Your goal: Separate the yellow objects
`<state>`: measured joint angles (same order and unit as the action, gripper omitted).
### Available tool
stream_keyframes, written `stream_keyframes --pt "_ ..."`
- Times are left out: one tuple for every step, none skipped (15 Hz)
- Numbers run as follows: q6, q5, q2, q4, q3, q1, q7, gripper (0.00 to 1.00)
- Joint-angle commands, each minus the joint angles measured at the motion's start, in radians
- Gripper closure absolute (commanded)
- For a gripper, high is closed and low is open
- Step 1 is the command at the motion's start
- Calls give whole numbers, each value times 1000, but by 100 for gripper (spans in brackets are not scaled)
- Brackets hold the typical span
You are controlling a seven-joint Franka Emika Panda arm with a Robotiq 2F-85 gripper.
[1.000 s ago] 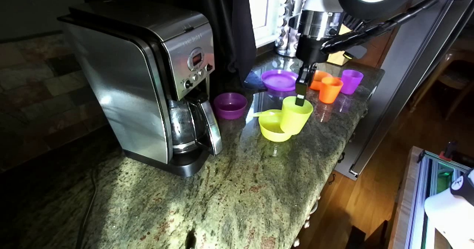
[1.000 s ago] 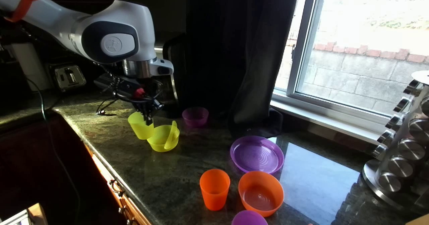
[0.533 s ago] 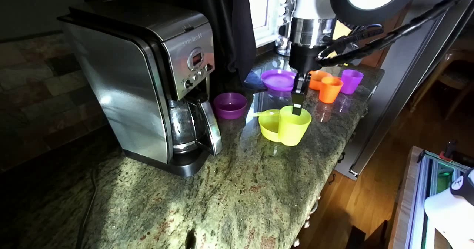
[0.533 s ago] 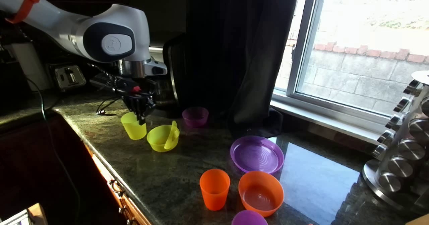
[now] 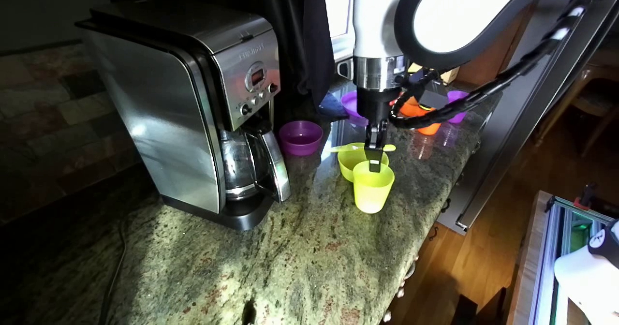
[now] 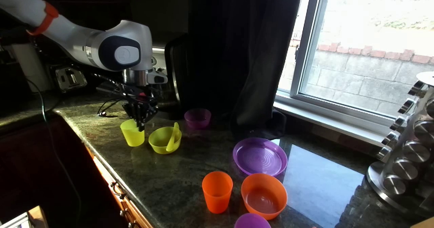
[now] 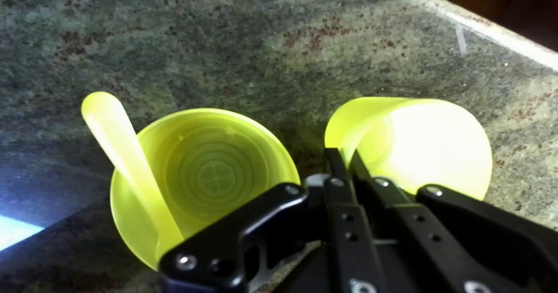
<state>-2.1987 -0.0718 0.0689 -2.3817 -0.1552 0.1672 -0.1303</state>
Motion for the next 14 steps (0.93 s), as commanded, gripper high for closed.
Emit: stream_keyframes --pt "34 -5 -21 33 -1 1 -6 99" --pt "53 -20 2 29 2 -1 -15 99" --pt "59 -26 23 23 4 -3 -25 99" --pt "89 -43 54 18 9 -5 -35 99" --pt "108 -76 83 12 15 -4 -77 99" --pt "131 -93 108 10 21 -4 -96 99" --pt "146 -87 138 3 28 -9 -83 99" --pt "156 -87 167 0 38 -16 -70 99" --pt "155 -81 195 -5 50 -25 -60 99" --pt "159 -81 219 -4 65 -35 -51 99" --pt "150 -74 240 -6 80 -47 -36 99" --pt "148 -67 261 -5 96 -63 -21 99" --pt "149 -63 276 -3 113 -79 -13 99" --pt "145 -60 288 -1 130 -96 -4 99"
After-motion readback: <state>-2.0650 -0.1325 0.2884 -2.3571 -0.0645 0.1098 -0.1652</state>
